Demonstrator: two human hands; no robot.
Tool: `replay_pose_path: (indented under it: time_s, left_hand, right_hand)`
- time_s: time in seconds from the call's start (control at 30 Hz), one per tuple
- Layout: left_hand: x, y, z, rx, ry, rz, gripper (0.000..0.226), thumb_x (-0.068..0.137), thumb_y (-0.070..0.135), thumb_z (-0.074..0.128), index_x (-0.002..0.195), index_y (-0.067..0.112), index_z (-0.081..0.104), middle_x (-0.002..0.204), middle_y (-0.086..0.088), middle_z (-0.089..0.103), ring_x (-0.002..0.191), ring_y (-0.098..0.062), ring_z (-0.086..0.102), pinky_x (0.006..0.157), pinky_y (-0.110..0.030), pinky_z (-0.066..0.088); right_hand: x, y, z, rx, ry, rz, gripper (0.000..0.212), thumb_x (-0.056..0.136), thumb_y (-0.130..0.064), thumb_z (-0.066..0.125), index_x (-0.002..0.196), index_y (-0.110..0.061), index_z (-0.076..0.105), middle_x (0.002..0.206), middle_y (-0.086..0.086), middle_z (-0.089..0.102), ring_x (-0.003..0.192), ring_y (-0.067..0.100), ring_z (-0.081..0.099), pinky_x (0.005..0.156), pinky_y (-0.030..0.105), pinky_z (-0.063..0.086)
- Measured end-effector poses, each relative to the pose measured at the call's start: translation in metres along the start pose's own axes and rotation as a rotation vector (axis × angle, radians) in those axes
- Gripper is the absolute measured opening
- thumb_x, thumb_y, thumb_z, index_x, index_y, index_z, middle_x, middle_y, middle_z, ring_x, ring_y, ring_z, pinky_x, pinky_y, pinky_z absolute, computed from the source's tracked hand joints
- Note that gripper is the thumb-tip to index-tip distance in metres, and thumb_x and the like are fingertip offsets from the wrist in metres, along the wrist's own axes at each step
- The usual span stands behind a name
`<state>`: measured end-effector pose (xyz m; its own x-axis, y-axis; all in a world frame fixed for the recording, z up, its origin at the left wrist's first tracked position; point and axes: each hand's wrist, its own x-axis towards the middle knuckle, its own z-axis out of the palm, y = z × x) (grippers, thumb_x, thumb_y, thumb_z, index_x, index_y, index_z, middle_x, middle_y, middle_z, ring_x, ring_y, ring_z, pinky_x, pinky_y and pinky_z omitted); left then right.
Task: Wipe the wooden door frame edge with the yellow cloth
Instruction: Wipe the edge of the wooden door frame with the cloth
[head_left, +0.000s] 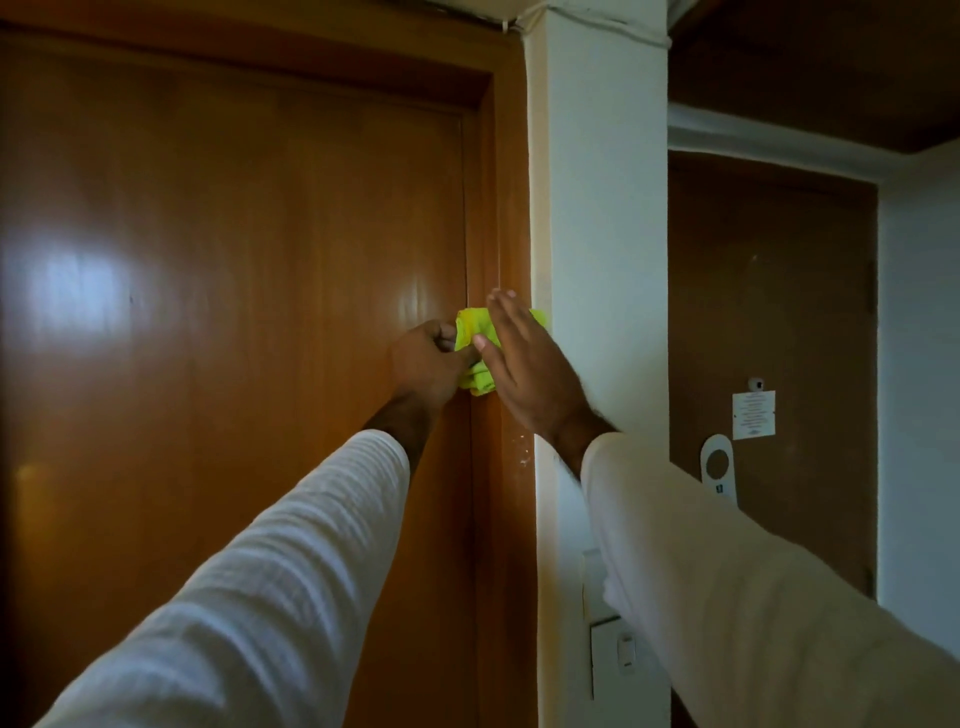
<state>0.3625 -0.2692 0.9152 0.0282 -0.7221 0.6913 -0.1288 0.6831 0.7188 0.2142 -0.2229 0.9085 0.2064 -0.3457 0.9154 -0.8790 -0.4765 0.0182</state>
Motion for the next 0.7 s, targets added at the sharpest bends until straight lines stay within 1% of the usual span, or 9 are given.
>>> replay_pose_path:
  time_s: [0.07, 0.1, 0.17, 0.2, 0.27, 0.37, 0.43, 0.5, 0.7]
  left_hand:
    - [0.005, -0.004, -0.004, 0.034, -0.04, 0.004, 0.024, 0.068, 0.038, 0.085, 0.083, 0.021, 0.075, 0.092, -0.012, 0.08, 0.092, -0.04, 0.077, 0.082, -0.06, 0.064]
    - [0.009, -0.008, -0.006, 0.042, -0.083, 0.0, 0.03, 0.068, 0.04, 0.086, 0.089, 0.02, 0.078, 0.093, -0.011, 0.081, 0.093, -0.039, 0.078, 0.083, -0.06, 0.064]
    - [0.011, -0.005, -0.013, 0.13, -0.157, 0.033, 0.041, 0.071, 0.043, 0.083, 0.103, 0.019, 0.08, 0.103, -0.009, 0.082, 0.101, -0.036, 0.077, 0.092, -0.059, 0.062]
    - [0.009, -0.001, -0.018, 0.264, -0.171, 0.113, 0.039, 0.079, 0.038, 0.079, 0.112, 0.017, 0.079, 0.113, -0.009, 0.08, 0.108, -0.034, 0.075, 0.1, -0.056, 0.059]
    - [0.007, -0.001, -0.03, 0.66, -0.092, 0.336, 0.043, 0.096, 0.024, 0.066, 0.137, 0.011, 0.066, 0.141, -0.013, 0.066, 0.132, -0.034, 0.061, 0.116, -0.053, 0.048]
    - [0.012, -0.02, -0.055, 1.104, 0.082, 0.57, 0.066, 0.108, 0.041, 0.041, 0.162, 0.005, 0.031, 0.171, -0.016, 0.031, 0.161, -0.037, 0.025, 0.132, -0.054, 0.021]
    - [0.02, -0.045, -0.071, 1.291, 0.102, 0.611, 0.076, 0.108, 0.054, 0.029, 0.165, 0.005, 0.022, 0.175, -0.016, 0.021, 0.163, -0.033, 0.018, 0.133, -0.053, 0.015]
    - [0.023, -0.065, -0.081, 1.451, 0.12, 0.653, 0.079, 0.108, 0.058, 0.026, 0.166, 0.004, 0.02, 0.176, -0.016, 0.017, 0.164, -0.032, 0.018, 0.133, -0.054, 0.017]
    - [0.018, -0.069, -0.084, 1.521, 0.173, 0.741, 0.08, 0.108, 0.057, 0.022, 0.167, 0.003, 0.015, 0.177, -0.015, 0.013, 0.165, -0.031, 0.012, 0.133, -0.055, 0.014]
  right_hand:
    - [0.0, 0.003, 0.011, -0.026, 0.008, 0.018, 0.07, 0.105, -0.053, 0.024, 0.161, -0.011, 0.028, 0.17, 0.008, 0.027, 0.16, 0.025, 0.019, 0.127, 0.044, 0.027]
    - [0.0, 0.004, 0.016, -0.06, 0.007, 0.018, 0.072, 0.105, -0.056, 0.022, 0.162, -0.012, 0.025, 0.171, 0.007, 0.024, 0.16, 0.025, 0.016, 0.128, 0.046, 0.026]
    - [-0.003, 0.005, 0.027, -0.16, 0.015, 0.01, 0.074, 0.105, -0.058, 0.022, 0.163, -0.012, 0.019, 0.173, 0.007, 0.017, 0.161, 0.025, 0.01, 0.128, 0.05, 0.024]
    - [-0.005, 0.006, 0.032, -0.218, 0.023, 0.004, 0.076, 0.105, -0.06, 0.022, 0.163, -0.012, 0.017, 0.173, 0.007, 0.014, 0.161, 0.025, 0.008, 0.128, 0.051, 0.023]
    - [-0.006, 0.008, 0.041, -0.313, 0.043, 0.006, 0.082, 0.104, -0.065, 0.018, 0.164, -0.01, 0.013, 0.174, 0.009, 0.011, 0.162, 0.027, 0.006, 0.129, 0.05, 0.02]
    - [-0.002, 0.007, 0.049, -0.369, 0.084, 0.043, 0.088, 0.101, -0.071, 0.016, 0.164, -0.01, 0.012, 0.174, 0.011, 0.01, 0.161, 0.029, 0.007, 0.129, 0.05, 0.018]
    - [-0.001, 0.008, 0.055, -0.358, 0.108, 0.055, 0.089, 0.1, -0.072, 0.019, 0.164, -0.01, 0.014, 0.173, 0.011, 0.012, 0.161, 0.03, 0.008, 0.129, 0.05, 0.017]
    - [0.001, 0.009, 0.059, -0.342, 0.137, 0.057, 0.088, 0.1, -0.071, 0.023, 0.164, -0.01, 0.015, 0.173, 0.01, 0.012, 0.161, 0.029, 0.008, 0.13, 0.049, 0.016]
    - [0.047, 0.011, 0.044, -0.356, 0.184, 0.054, 0.082, 0.103, -0.063, 0.028, 0.163, -0.009, 0.016, 0.173, 0.012, 0.014, 0.161, 0.031, 0.01, 0.13, 0.046, 0.013]
